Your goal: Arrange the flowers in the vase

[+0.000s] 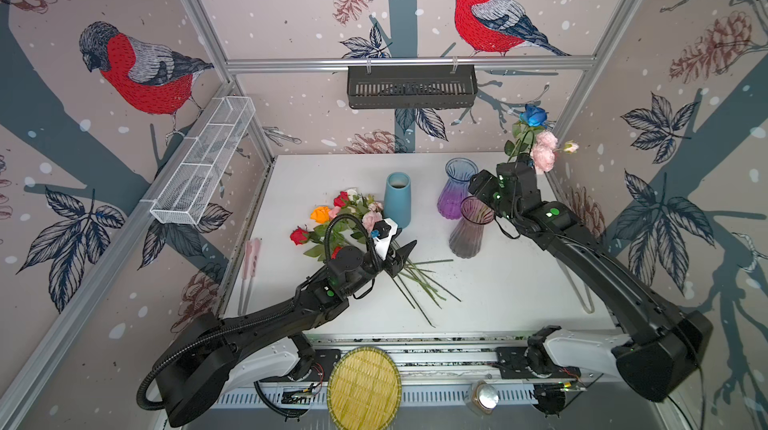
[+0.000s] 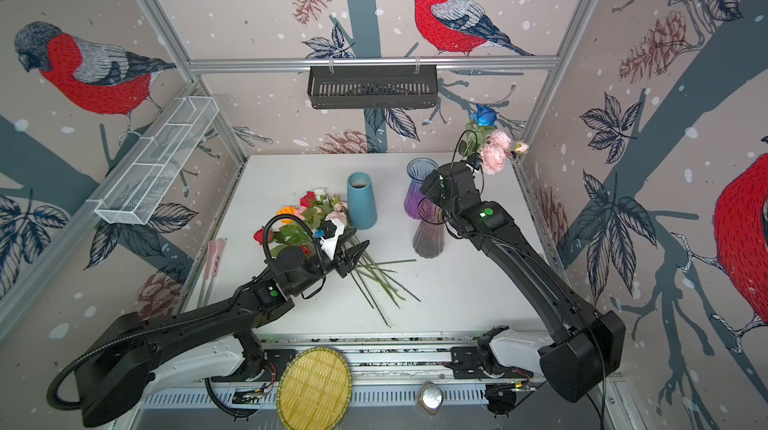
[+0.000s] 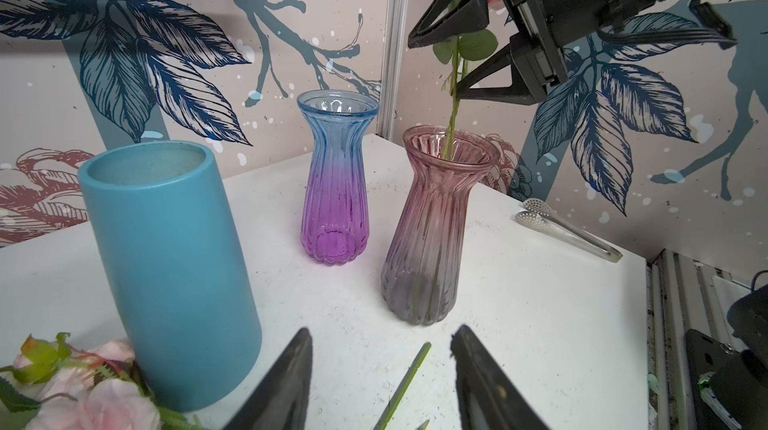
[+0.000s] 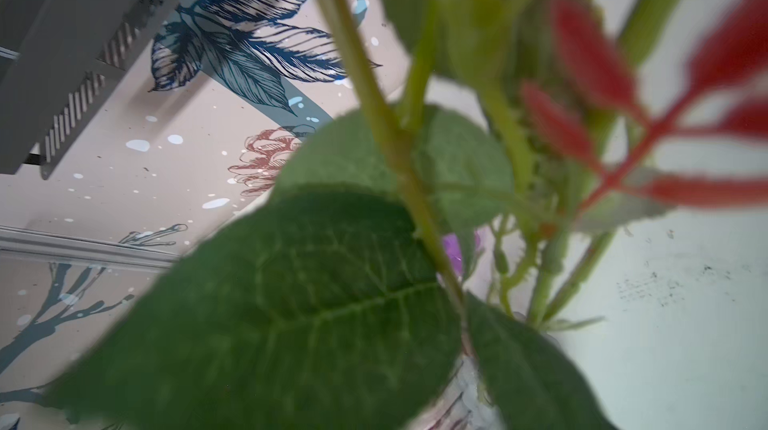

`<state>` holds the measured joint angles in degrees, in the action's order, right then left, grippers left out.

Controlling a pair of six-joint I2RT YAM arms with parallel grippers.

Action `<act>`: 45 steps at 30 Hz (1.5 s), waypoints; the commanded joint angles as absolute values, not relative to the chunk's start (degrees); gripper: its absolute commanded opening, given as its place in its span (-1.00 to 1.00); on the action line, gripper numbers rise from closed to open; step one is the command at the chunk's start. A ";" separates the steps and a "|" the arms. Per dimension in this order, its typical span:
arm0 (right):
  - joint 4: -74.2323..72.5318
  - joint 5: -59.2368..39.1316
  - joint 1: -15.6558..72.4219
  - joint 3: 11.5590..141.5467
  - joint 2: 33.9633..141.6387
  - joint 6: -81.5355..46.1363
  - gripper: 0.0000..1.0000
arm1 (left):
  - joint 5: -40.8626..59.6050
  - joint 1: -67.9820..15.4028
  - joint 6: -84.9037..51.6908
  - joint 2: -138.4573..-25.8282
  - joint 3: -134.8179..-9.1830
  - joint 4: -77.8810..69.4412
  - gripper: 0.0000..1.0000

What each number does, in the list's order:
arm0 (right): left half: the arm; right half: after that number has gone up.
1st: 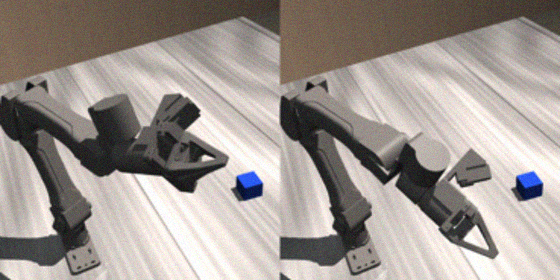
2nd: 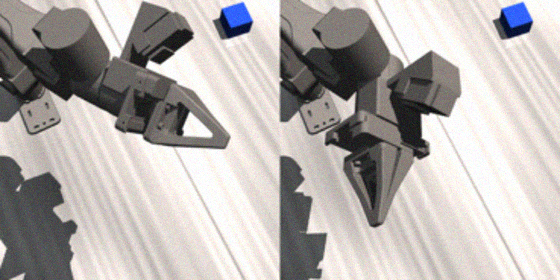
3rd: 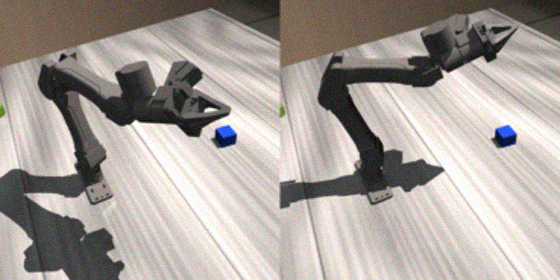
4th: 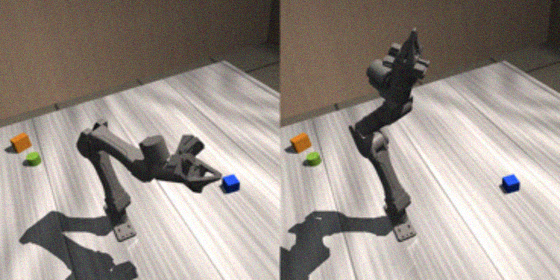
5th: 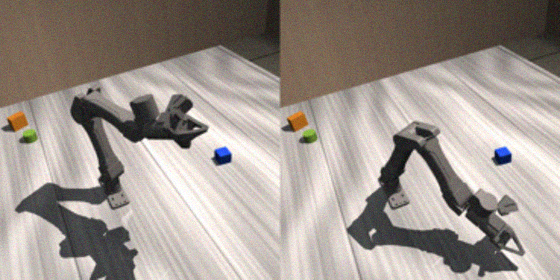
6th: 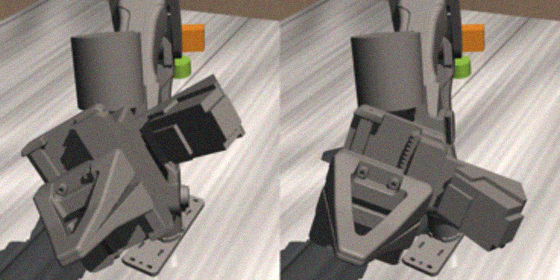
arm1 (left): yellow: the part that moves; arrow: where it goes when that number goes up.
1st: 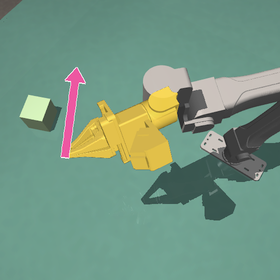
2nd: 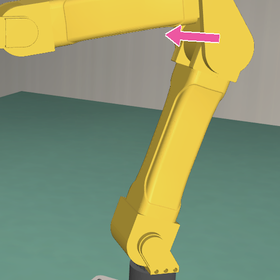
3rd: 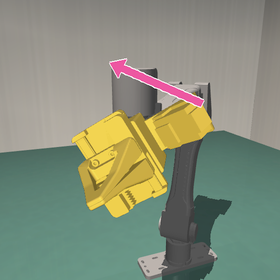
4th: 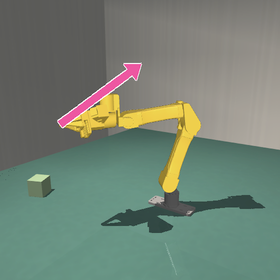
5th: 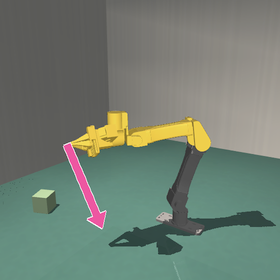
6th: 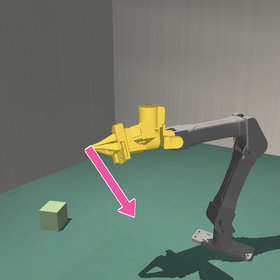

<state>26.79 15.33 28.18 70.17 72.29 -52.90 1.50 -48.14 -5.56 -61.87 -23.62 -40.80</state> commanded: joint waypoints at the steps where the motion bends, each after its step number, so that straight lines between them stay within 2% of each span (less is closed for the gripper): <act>1: 26.13 15.55 27.77 70.00 73.64 -53.46 0.68 | 0.97 -48.25 -4.35 -61.87 -24.08 -41.53 0.09; 9: 24.09 15.63 27.47 69.20 75.15 -52.85 0.56 | 0.26 -48.25 -3.71 -61.95 -24.17 -41.18 0.09; 15: 21.84 15.61 27.60 67.14 73.54 -50.45 0.33 | 0.07 -48.25 -3.53 -62.31 -24.26 -41.07 0.09; 21: 19.36 14.77 27.65 64.75 70.23 -47.94 -0.14 | 0.13 -48.25 -3.43 -63.00 -24.39 -41.13 0.09; 26: 18.25 14.57 27.77 62.79 68.07 -46.00 -0.69 | -0.11 -48.25 -3.25 -63.45 -24.52 -41.13 0.09; 29: 17.85 14.85 27.91 62.06 67.38 -44.23 -0.89 | -0.06 -48.25 -3.25 -63.49 -24.52 -41.06 0.09; 31: 18.18 15.43 27.99 62.05 67.32 -43.16 -0.86 | -0.07 -48.31 -3.25 -63.51 -24.52 -41.13 0.09; 33: 18.73 15.80 28.08 62.37 67.78 -41.95 -0.61 | -0.03 -48.25 -3.26 -63.54 -24.63 -41.04 0.09; 35: 19.64 16.71 28.37 63.08 68.52 -40.91 -0.50 | -0.04 -48.27 -3.23 -63.46 -24.66 -40.99 0.09; 45: 19.27 18.31 28.74 63.46 71.54 -39.13 -0.50 | -0.22 -48.34 -3.09 -62.65 -24.52 -40.61 0.09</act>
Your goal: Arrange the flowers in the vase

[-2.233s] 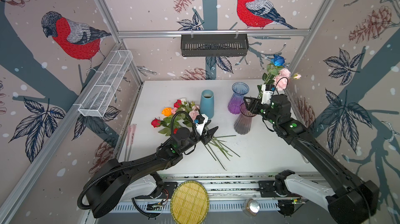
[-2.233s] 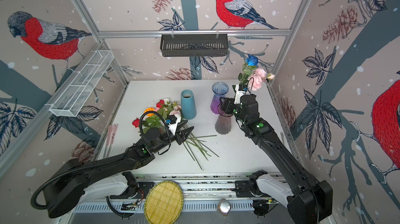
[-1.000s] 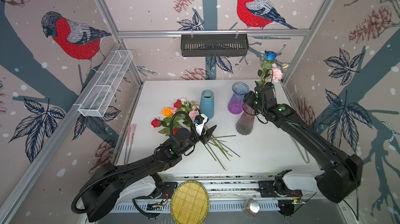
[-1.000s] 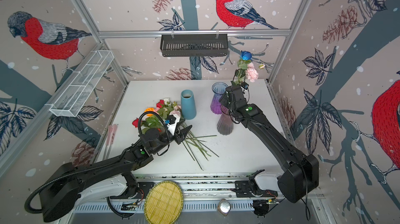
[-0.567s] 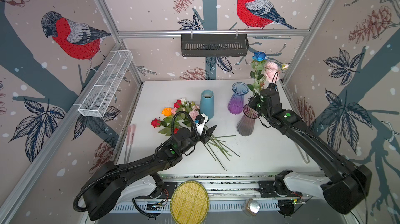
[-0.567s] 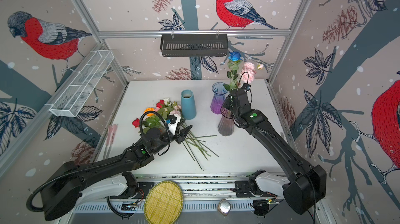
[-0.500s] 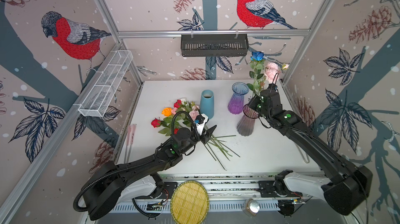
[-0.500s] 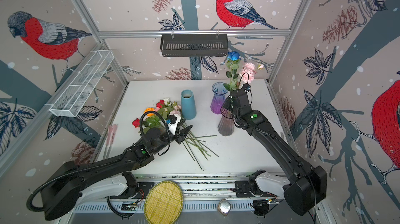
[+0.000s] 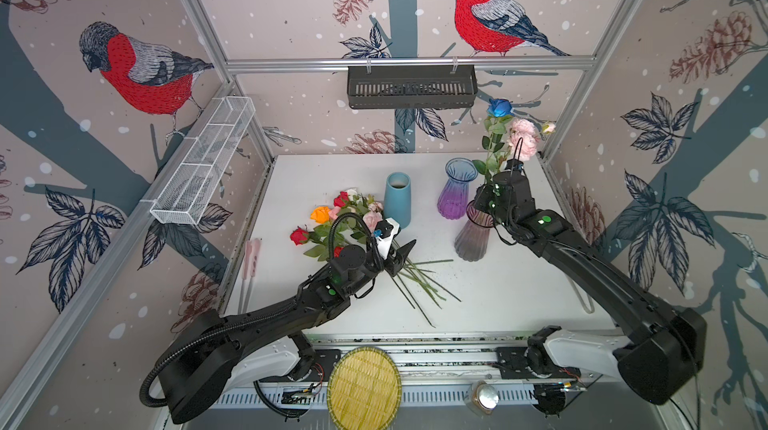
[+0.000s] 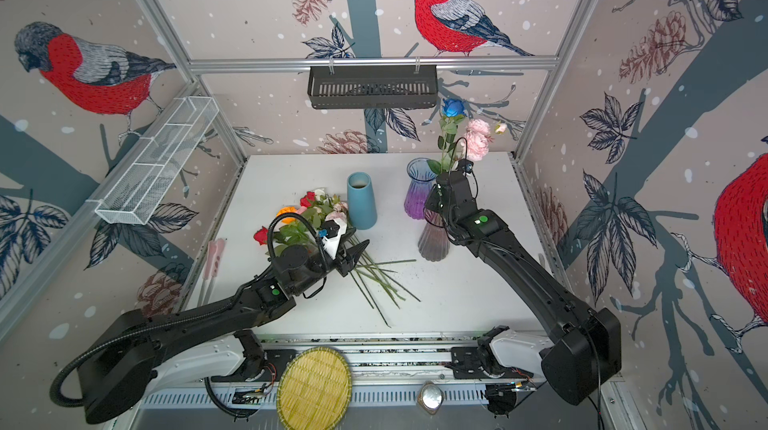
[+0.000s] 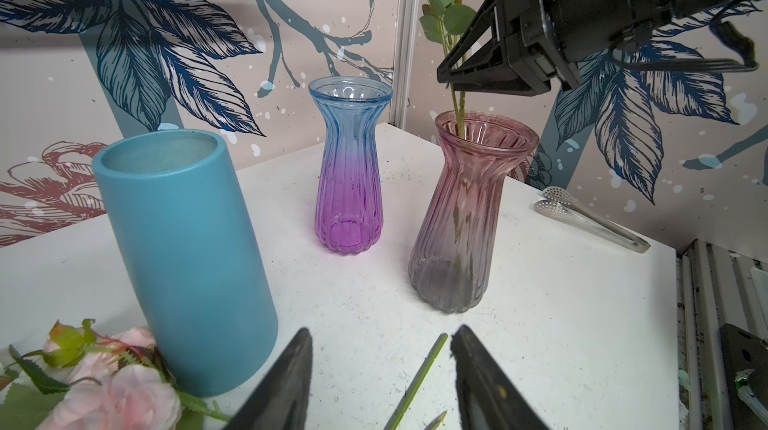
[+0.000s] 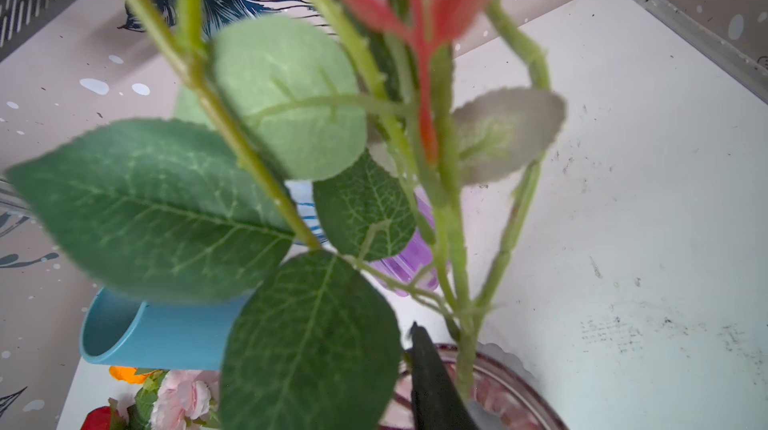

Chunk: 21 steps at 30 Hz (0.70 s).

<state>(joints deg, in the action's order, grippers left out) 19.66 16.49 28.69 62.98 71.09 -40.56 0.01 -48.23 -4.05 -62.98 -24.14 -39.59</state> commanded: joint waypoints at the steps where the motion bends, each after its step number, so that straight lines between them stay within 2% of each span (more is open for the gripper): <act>1: 19.17 18.53 28.74 63.38 71.54 -38.95 -0.51 | -0.23 -48.34 -3.08 -62.58 -24.52 -40.45 0.09; 6: 19.07 19.16 29.17 63.50 73.39 -37.96 -0.69 | -0.26 -48.34 -3.03 -62.29 -24.52 -40.47 0.09; 13: 15.89 20.33 33.01 62.52 69.04 -27.94 -0.85 | -0.28 -48.38 -3.00 -62.67 -24.78 -40.24 0.09; 21: 10.56 16.70 37.47 59.20 61.66 -13.57 -0.89 | -0.16 -48.38 -2.99 -63.41 -24.85 -40.37 0.09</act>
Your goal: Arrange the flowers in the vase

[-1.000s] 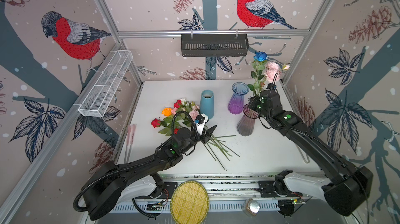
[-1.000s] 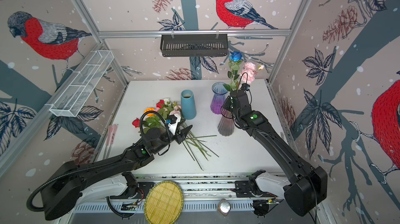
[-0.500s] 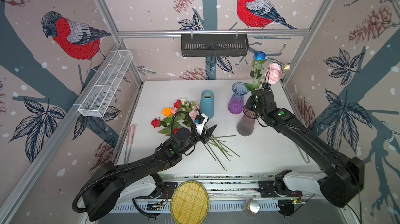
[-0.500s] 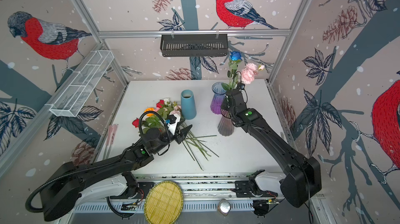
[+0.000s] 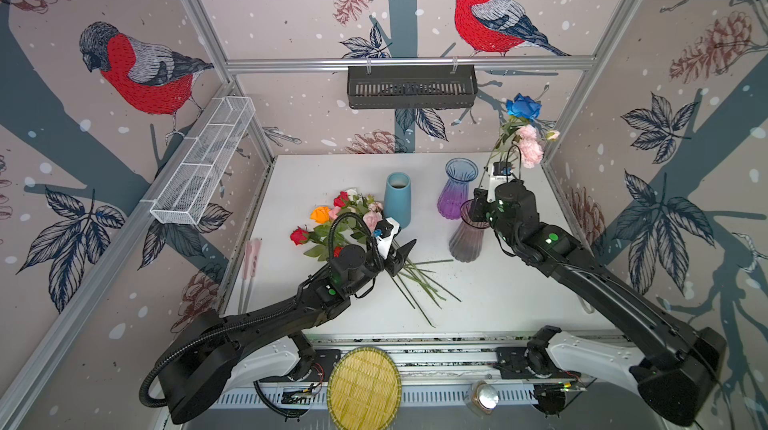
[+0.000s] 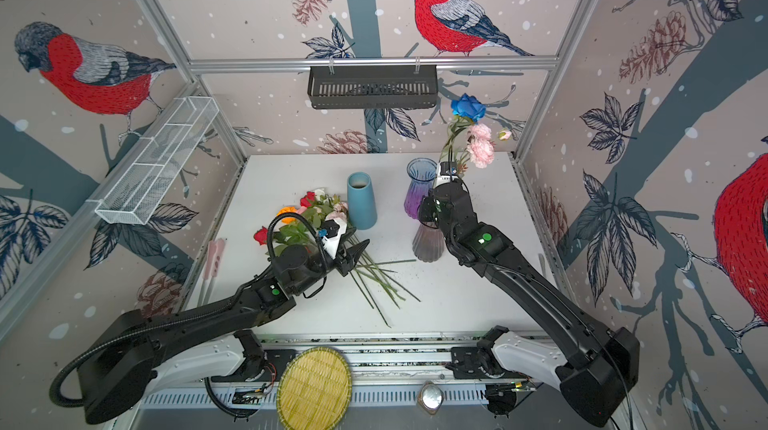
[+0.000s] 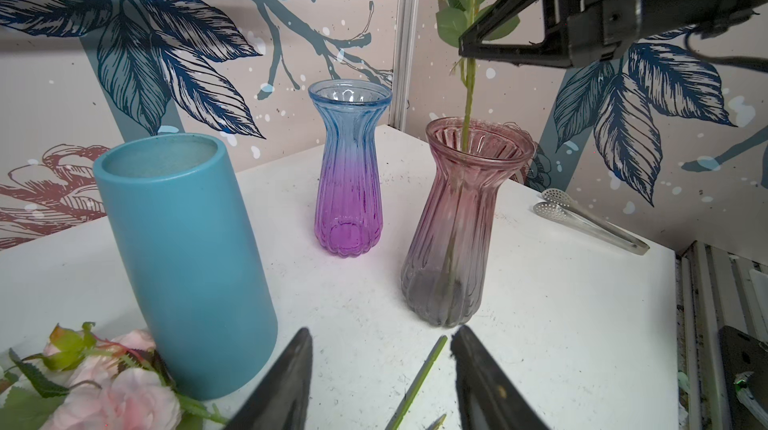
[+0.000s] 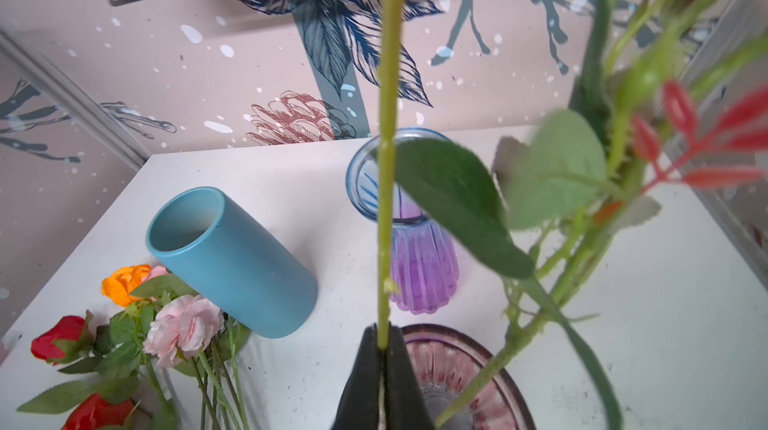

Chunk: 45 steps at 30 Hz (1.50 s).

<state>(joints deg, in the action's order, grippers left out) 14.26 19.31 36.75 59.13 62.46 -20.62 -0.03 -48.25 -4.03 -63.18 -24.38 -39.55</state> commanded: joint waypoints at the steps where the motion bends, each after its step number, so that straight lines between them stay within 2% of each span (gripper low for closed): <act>1: 11.16 15.35 37.66 59.67 61.79 -11.69 -0.89 | -0.11 -48.43 -3.06 -63.54 -24.96 -40.43 0.09; 6: 15.13 12.67 37.97 62.57 64.20 -6.03 -0.90 | -0.09 -48.43 -3.04 -63.63 -24.96 -40.28 0.09; 12: 19.25 11.70 37.27 65.59 67.67 -4.96 -0.88 | -0.36 -48.43 -2.82 -63.63 -24.96 -40.25 0.09; 13: 19.84 11.44 37.01 66.02 68.10 -5.01 -0.80 | -0.40 -48.43 -2.83 -63.63 -24.96 -40.30 0.09; 15: 20.94 11.33 36.71 66.82 68.96 -5.01 -0.24 | -0.44 -48.43 -2.82 -63.52 -24.96 -40.25 0.09; 16: 21.39 11.73 36.62 67.18 68.99 -5.16 -0.06 | -0.44 -48.43 -2.82 -63.50 -24.96 -40.20 0.09; 17: 21.53 12.26 36.65 67.43 68.78 -5.35 0.00 | -0.46 -48.43 -2.81 -63.48 -24.89 -40.25 0.09; 26: 18.15 17.42 34.58 66.23 59.00 -7.81 0.02 | -0.51 -48.43 -3.12 -63.43 -24.79 -40.58 0.09; 28: 14.97 18.06 32.97 63.56 54.86 -9.57 0.08 | -0.44 -48.43 -3.96 -63.93 -24.77 -40.94 0.10; 33: 10.91 10.38 25.34 57.38 46.32 -15.39 0.08 | -1.97 -48.30 -7.38 -65.82 -24.44 -42.62 0.10; 38: 10.35 8.67 23.09 51.49 41.09 -17.01 0.08 | -1.09 -46.32 -12.25 -69.01 -24.32 -44.59 0.11; 39: 10.31 8.58 22.82 49.96 39.98 -17.47 0.08 | -0.65 -45.70 -13.42 -69.84 -24.05 -45.57 0.28; 41: 9.96 8.46 22.44 47.25 37.71 -18.63 0.08 | -1.08 -44.44 -16.28 -71.20 -23.53 -47.05 0.96; 45: 9.06 7.35 21.98 41.31 33.39 -20.76 0.08 | 0.44 -41.21 -21.60 -73.10 -20.95 -52.22 0.98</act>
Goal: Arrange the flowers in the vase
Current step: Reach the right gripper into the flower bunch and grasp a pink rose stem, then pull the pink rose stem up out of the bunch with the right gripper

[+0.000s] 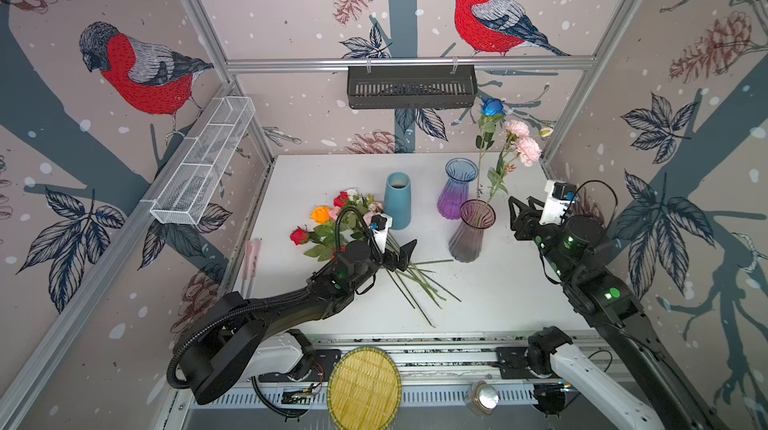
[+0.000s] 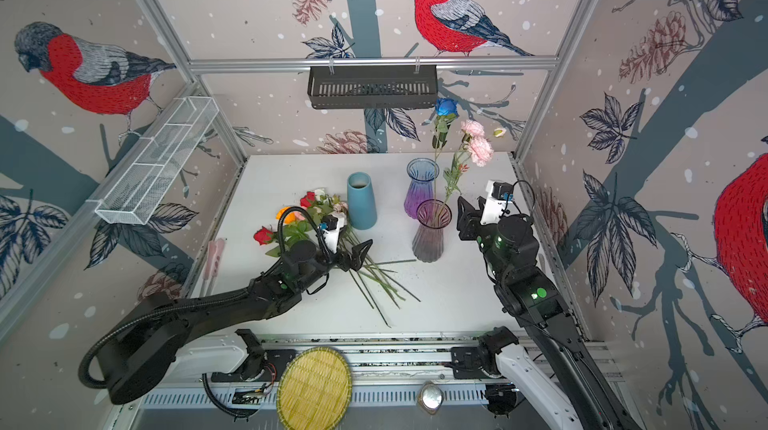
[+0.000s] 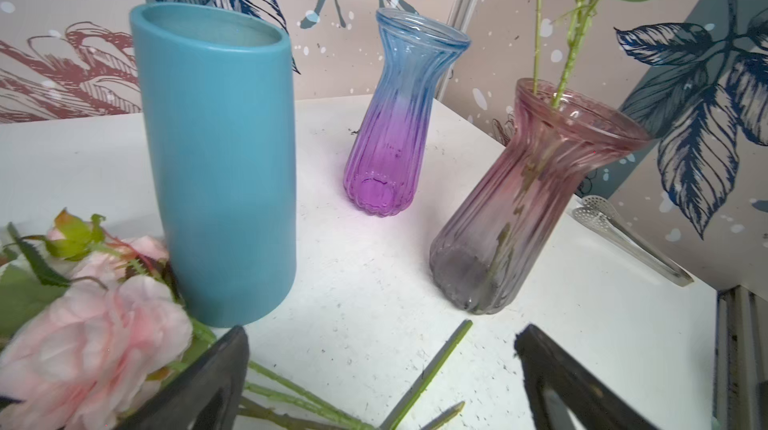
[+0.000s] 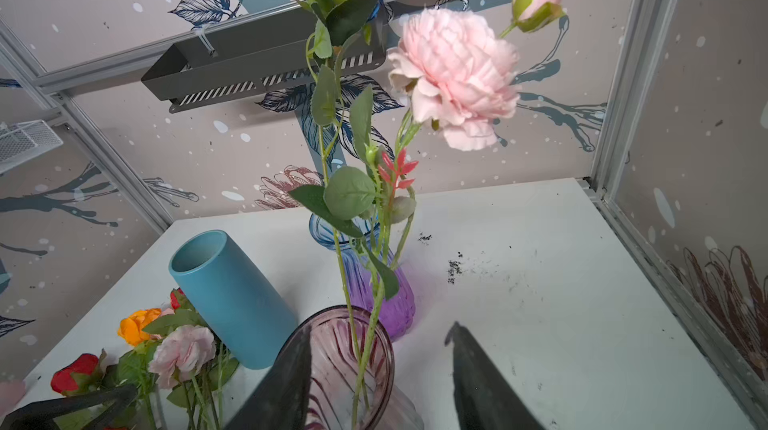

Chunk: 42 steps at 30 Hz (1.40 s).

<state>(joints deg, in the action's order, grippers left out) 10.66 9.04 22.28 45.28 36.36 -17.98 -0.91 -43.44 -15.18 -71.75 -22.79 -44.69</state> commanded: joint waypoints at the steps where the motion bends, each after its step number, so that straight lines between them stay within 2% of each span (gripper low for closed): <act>1: 8.97 6.90 21.97 40.02 32.61 -21.28 0.08 | 0.62 -40.77 -22.36 -73.41 -20.44 -53.43 0.98; 3: 8.61 4.85 21.97 37.45 30.82 -21.35 0.03 | 0.07 -39.84 -24.41 -73.90 -19.88 -53.62 0.86; 5: 7.20 -2.00 22.21 35.45 29.96 -19.08 -0.01 | -0.29 -38.29 -27.45 -73.96 -19.17 -53.39 0.64; 9: 6.34 -15.50 26.20 35.08 33.30 -14.99 -0.07 | 0.16 -35.03 -29.78 -72.84 -15.05 -58.26 0.47; 15: 5.50 -11.75 43.77 37.71 44.57 -11.45 -0.08 | -0.05 -29.44 -30.88 -69.48 -10.80 -61.15 0.26; 19: 2.60 -11.93 49.17 39.94 57.29 -12.76 -0.08 | 1.14 -25.58 -31.38 -65.25 -8.65 -61.46 0.25; 28: 3.27 -15.83 46.66 53.44 86.52 -15.05 -0.23 | 0.49 -24.96 -29.92 -59.77 -7.48 -60.07 0.31; 36: 6.35 -16.26 44.25 61.67 102.08 -13.17 -0.23 | 3.20 -25.05 -30.69 -59.88 -8.12 -60.66 0.48; 42: 5.17 -17.86 44.16 61.66 106.03 -14.68 -0.33 | 6.80 -25.05 -30.27 -60.49 -8.67 -62.10 0.49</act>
